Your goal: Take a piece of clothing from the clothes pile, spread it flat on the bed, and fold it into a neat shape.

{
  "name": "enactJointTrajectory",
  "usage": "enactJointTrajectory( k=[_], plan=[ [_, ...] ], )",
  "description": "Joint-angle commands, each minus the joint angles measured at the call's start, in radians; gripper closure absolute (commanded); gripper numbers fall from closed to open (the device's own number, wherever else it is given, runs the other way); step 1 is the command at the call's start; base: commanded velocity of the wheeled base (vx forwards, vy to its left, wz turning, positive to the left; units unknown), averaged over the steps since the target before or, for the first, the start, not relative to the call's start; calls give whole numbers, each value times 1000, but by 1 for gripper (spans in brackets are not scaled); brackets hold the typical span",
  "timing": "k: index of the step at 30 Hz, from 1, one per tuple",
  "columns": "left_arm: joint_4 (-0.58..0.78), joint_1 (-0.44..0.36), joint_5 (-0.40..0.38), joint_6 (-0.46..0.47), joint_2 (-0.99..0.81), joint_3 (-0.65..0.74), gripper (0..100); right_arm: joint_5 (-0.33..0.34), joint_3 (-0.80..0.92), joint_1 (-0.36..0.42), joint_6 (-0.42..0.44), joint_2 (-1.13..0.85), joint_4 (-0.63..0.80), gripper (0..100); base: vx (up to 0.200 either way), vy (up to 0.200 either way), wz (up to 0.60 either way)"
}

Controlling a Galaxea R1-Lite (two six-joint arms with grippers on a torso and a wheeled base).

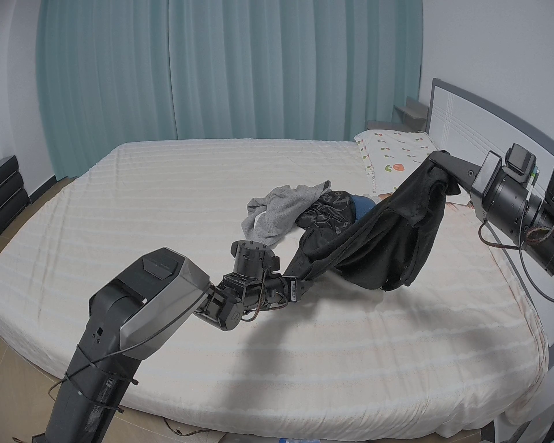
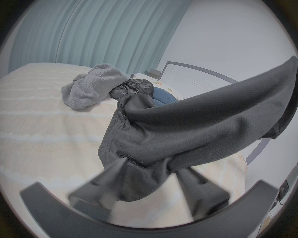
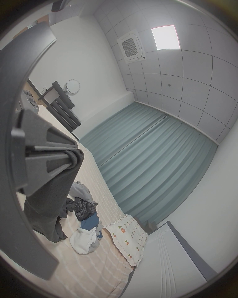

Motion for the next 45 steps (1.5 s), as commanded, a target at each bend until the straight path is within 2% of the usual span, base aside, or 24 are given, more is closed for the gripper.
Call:
enactJointTrajectory(
  k=[1, 7, 11, 20, 23, 24, 27, 31, 33, 36, 39, 45],
  plan=[
    [0, -4, 0, -11, 16, -9, 100, 0, 9, -4, 1, -1, 0, 100, 0, 0, 0],
    [1, -10, 2, -49, 2, 26, 100, 0, 11, -20, 1, 5, 0, 100, 0, 0, 0],
    [11, 7, 26, -58, -90, 111, 100, 2, 34, -47, 4, 8, -2, 100, 0, 0, 0],
    [26, 27, 29, -112, -442, 425, 100, 49, 40, -92, 59, 129, -14, 100, 0, 0, 0],
    [31, 24, 29, -163, -531, 468, 100, 46, 31, -102, 59, 177, -19, 100, 0, 0, 0],
    [66, 19, 31, -206, -620, 499, 100, 43, -3, -119, 59, 220, -36, 100, 0, 0, 0],
    [139, 18, 34, -239, -731, 514, 100, 31, -67, -138, 59, 258, -60, 100, 0, 0, 0],
    [164, 18, 102, -272, -840, 516, 100, 16, -167, -161, 59, 251, -83, 100, 0, 0, 0],
    [164, 18, 198, -282, -873, 508, 100, 16, -216, -170, 59, 235, -83, 100, 0, 0, 0],
    [162, 18, 264, -281, -918, 520, 100, 16, -222, -164, 58, 223, -86, 100, 0, 0, 0],
    [162, 22, 273, -281, -959, 543, 100, 17, -195, -158, 59, 220, -91, 100, 0, 0, 0],
    [121, 7, 273, -293, -973, 724, 100, 29, -49, -135, 59, 287, -91, 100, 0, 0, 0]
  ],
)
